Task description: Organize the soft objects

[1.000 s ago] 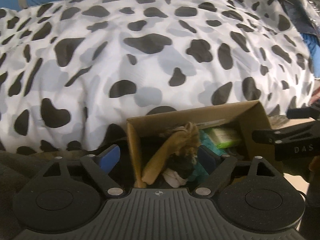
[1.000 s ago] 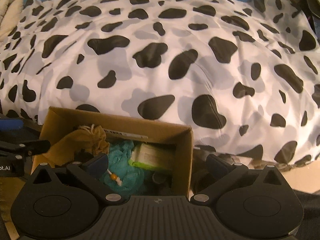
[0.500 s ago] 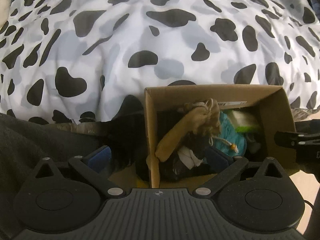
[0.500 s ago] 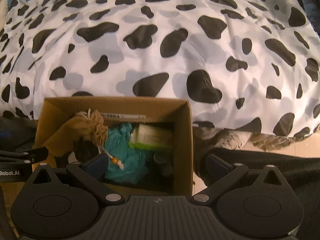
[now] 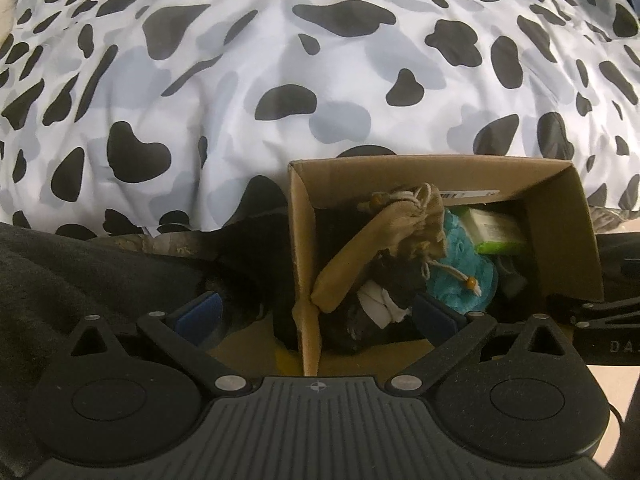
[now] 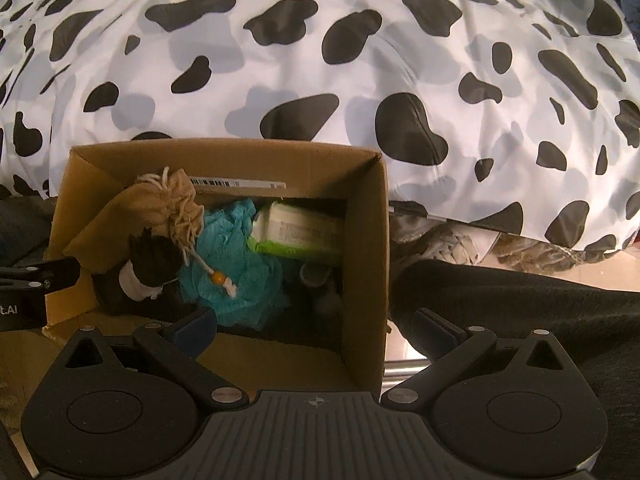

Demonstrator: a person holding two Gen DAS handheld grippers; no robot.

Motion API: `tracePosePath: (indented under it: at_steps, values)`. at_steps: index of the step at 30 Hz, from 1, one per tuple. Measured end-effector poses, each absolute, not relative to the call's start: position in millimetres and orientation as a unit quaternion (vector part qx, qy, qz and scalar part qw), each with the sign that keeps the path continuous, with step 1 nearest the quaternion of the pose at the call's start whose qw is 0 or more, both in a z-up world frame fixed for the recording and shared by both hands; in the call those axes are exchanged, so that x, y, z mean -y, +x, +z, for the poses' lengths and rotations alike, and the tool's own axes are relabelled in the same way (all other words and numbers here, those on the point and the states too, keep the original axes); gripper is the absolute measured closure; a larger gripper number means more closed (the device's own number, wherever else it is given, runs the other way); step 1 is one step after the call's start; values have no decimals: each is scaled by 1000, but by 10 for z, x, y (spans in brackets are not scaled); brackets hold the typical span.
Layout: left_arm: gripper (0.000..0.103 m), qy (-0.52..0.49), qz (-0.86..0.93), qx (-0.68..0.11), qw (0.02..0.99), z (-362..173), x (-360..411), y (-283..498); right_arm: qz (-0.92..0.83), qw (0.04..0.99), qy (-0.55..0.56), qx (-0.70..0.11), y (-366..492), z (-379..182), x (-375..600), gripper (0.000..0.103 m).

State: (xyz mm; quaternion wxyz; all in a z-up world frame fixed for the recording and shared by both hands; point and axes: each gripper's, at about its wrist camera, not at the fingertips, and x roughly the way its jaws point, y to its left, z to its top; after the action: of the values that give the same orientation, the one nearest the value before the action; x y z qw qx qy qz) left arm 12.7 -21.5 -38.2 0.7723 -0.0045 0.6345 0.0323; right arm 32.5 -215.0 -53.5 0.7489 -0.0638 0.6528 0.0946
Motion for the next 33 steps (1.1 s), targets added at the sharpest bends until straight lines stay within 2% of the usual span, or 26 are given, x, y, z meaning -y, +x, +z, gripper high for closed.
tracePosePath:
  at_steps: [33]
  values:
    - [0, 12, 17, -638, 770, -358, 293, 133, 97, 740, -82, -660, 333, -567, 2107, 0]
